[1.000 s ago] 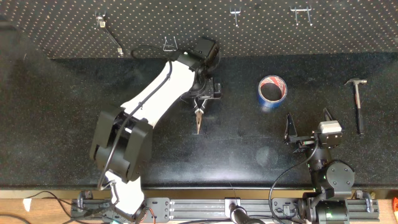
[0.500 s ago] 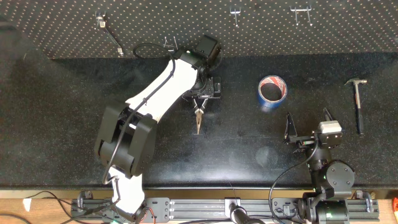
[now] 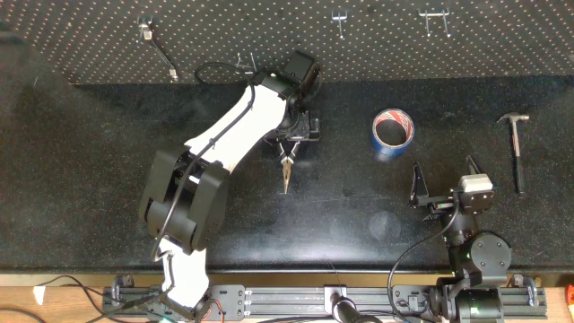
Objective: Place Tools Onto Pegboard
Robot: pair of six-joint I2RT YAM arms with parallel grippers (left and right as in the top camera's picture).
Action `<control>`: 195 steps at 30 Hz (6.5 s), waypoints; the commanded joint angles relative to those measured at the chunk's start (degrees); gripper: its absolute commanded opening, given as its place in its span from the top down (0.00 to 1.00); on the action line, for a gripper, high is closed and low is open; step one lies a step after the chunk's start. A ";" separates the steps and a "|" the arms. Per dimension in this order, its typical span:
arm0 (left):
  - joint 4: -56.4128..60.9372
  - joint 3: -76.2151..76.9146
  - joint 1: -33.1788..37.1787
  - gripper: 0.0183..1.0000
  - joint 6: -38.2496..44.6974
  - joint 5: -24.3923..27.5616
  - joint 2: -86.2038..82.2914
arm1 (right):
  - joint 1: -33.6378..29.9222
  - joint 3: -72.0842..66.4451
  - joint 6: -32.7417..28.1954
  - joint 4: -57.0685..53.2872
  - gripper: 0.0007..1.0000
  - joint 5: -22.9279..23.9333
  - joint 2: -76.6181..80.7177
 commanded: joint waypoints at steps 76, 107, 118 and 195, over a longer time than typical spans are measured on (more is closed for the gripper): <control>60.83 -26.86 3.52 0.99 18.51 -37.81 -38.84 | -0.09 -0.24 0.87 -0.22 0.02 0.11 -0.42; 73.75 -26.86 4.92 0.62 18.47 -31.91 -21.29 | -0.09 -0.24 0.87 -0.22 0.02 0.11 -0.42; 62.45 -27.12 5.03 0.00 18.47 -29.57 -27.17 | -0.09 -0.24 0.87 -0.22 0.02 0.11 -0.42; 50.25 -87.82 25.88 0.00 23.41 0.59 -118.14 | 17.14 66.97 20.83 -33.83 0.02 3.15 95.03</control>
